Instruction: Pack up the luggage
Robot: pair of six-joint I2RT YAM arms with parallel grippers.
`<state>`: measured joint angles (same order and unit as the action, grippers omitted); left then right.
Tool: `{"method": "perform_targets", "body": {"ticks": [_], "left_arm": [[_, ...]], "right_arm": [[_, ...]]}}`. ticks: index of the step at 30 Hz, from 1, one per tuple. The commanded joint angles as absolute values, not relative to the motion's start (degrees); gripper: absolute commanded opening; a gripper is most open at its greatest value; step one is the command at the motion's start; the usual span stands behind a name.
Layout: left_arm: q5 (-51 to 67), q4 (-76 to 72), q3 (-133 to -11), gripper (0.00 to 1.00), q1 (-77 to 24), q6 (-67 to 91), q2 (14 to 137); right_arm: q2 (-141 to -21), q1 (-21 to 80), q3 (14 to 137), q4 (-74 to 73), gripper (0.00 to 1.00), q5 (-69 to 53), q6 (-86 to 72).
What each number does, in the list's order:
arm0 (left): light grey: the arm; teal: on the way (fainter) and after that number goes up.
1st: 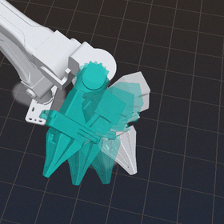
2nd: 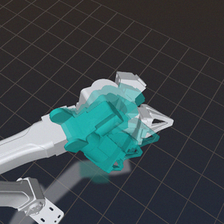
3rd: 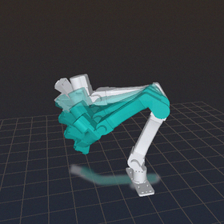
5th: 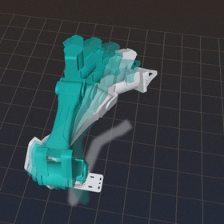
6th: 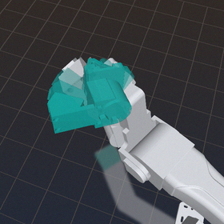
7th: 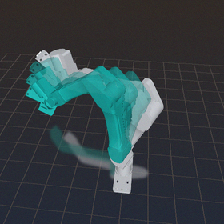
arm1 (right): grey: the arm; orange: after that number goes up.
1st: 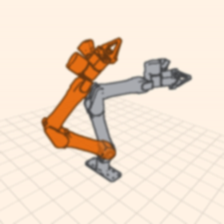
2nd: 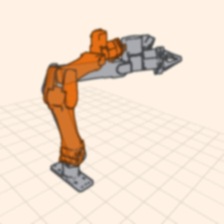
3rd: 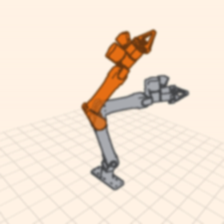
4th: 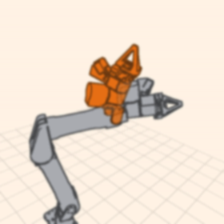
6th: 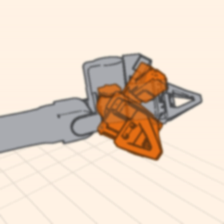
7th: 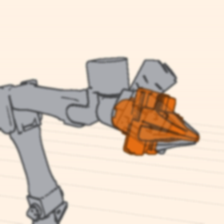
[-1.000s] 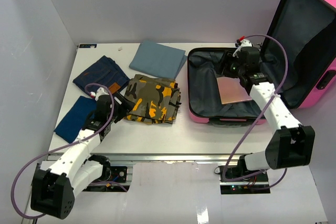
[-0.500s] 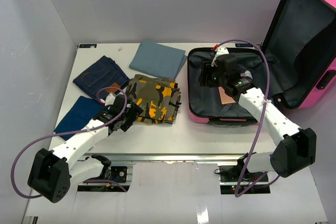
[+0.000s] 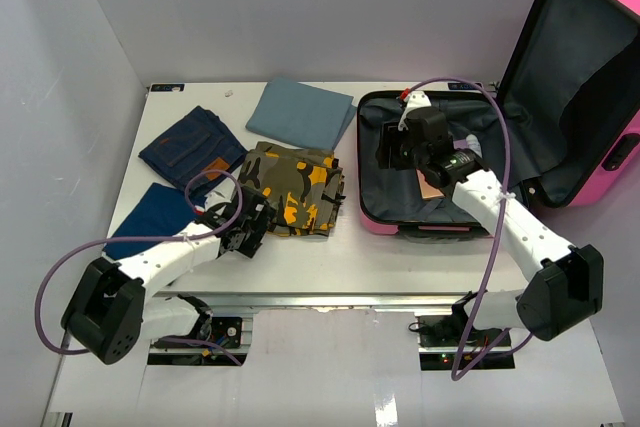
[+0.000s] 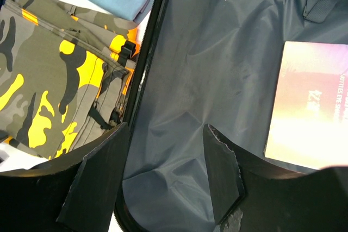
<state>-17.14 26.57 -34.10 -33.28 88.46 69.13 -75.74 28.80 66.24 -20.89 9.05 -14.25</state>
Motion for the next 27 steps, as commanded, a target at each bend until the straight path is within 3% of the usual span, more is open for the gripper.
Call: {"method": "perform_targets", "body": {"ticks": [1, 7, 11, 15, 17, 21, 27], "left_arm": [[-19.6, 19.5, -32.1, 0.92, -33.9, 92.3, 71.8], [-22.6, 12.9, -29.7, 0.91, -35.7, 96.7, 75.8], [-25.7, 13.2, -29.5, 0.8, -37.2, 98.7, 77.2], [-26.0, 16.0, -29.0, 0.59, -38.0, 99.7, 77.1], [-26.4, 19.8, -28.6, 0.43, -37.9, 101.1, 76.2], [-27.5, 27.5, -26.6, 0.01, -38.0, 102.0, 71.2], [-32.2, 38.3, -21.6, 0.0, -38.0, 100.1, 57.8]], "right_arm": [[-73.2, 29.2, 65.3, -19.0, 0.63, 10.3, -13.4], [-72.2, 30.5, 61.8, -15.8, 0.63, 10.2, -16.1], [-74.1, 32.5, 63.9, -15.4, 0.63, 11.2, -16.0], [-77.0, 36.4, 69.6, -18.5, 0.65, 11.5, -12.2], [-78.0, 38.0, 71.2, -19.5, 0.68, 11.2, -10.9], [-80.9, 39.1, 74.2, -21.3, 0.73, 9.7, -9.1], [-88.4, 40.8, 80.6, -20.7, 0.81, -3.9, -2.9]]}}
